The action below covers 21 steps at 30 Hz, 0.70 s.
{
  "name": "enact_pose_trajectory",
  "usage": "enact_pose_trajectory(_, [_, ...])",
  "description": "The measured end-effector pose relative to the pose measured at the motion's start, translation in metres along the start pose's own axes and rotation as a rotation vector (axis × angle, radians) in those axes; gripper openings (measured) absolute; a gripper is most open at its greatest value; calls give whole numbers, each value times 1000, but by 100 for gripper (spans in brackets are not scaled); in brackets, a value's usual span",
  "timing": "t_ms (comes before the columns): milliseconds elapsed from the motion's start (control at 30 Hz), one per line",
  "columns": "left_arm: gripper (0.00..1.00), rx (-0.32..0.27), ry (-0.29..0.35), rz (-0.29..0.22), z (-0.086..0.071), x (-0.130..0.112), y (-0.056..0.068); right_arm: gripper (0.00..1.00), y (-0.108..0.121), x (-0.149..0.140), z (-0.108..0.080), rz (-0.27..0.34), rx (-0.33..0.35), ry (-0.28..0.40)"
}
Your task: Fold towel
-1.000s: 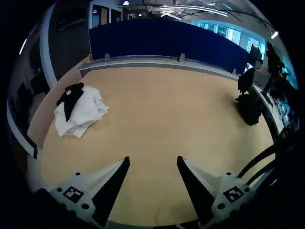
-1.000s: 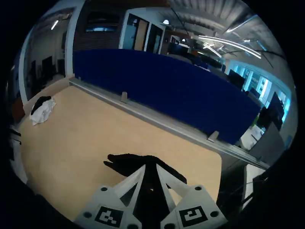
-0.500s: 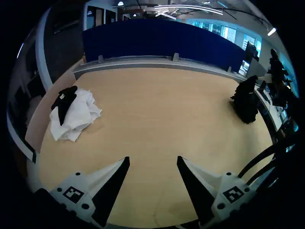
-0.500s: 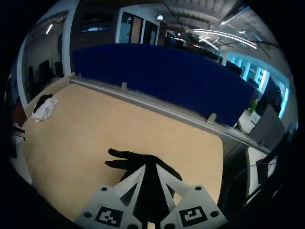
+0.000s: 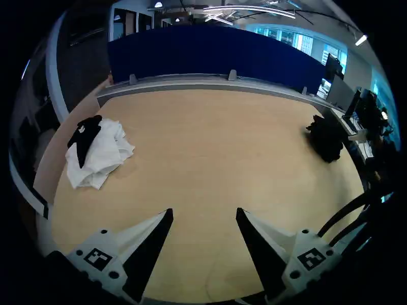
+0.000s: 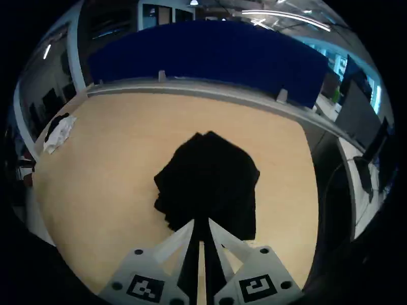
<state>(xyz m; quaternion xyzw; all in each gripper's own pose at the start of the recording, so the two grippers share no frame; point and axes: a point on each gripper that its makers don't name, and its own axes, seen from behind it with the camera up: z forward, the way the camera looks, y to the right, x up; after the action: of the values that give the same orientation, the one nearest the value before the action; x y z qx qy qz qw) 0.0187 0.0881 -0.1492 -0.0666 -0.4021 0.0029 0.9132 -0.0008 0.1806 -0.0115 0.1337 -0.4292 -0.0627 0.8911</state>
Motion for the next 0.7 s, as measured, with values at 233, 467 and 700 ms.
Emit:
enact_pose_trajectory(233, [92,0,-4,16,1,1,2,4,26,-32,11,100,-99,-34])
enact_pose_trajectory(467, [92,-2,-7,24,2,1,7,4,48,-28,22,144,-167,-49])
enact_pose_trajectory(700, [92,0,-3,28,0,3,9,4,50,-33,34,151,-182,-70])
